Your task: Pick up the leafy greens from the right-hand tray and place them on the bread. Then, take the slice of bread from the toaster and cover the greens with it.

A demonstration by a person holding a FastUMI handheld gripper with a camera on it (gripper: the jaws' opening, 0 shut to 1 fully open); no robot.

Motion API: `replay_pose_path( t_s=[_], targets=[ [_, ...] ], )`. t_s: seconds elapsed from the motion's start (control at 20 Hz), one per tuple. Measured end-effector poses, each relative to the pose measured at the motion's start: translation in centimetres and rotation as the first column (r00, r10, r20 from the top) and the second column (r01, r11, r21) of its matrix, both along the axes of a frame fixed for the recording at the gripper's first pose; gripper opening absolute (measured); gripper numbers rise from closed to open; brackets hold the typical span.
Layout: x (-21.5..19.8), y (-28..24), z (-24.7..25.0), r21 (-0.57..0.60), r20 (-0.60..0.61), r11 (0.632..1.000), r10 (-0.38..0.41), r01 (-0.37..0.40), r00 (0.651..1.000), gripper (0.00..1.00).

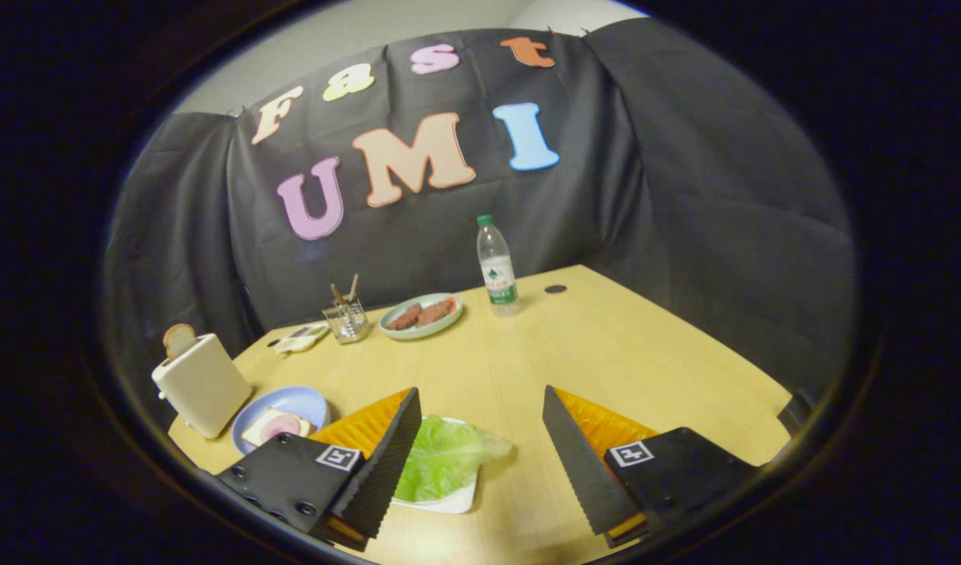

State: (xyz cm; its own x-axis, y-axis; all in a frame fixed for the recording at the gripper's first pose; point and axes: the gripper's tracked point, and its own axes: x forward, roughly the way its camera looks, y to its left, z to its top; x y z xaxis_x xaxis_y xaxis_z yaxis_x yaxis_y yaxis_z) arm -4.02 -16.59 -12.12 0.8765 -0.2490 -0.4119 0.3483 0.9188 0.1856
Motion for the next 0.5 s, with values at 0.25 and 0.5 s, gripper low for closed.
replay_pose_path(
  t_s=[0.25,0.5],
  targets=[
    [0.2,0.4,-4.0,0.049,-0.101,0.998,0.031,-0.026,0.994,0.98],
    [0.5,1.9,-6.5,0.206,-0.140,0.977,0.079,-0.049,0.987,0.97]
  ],
)
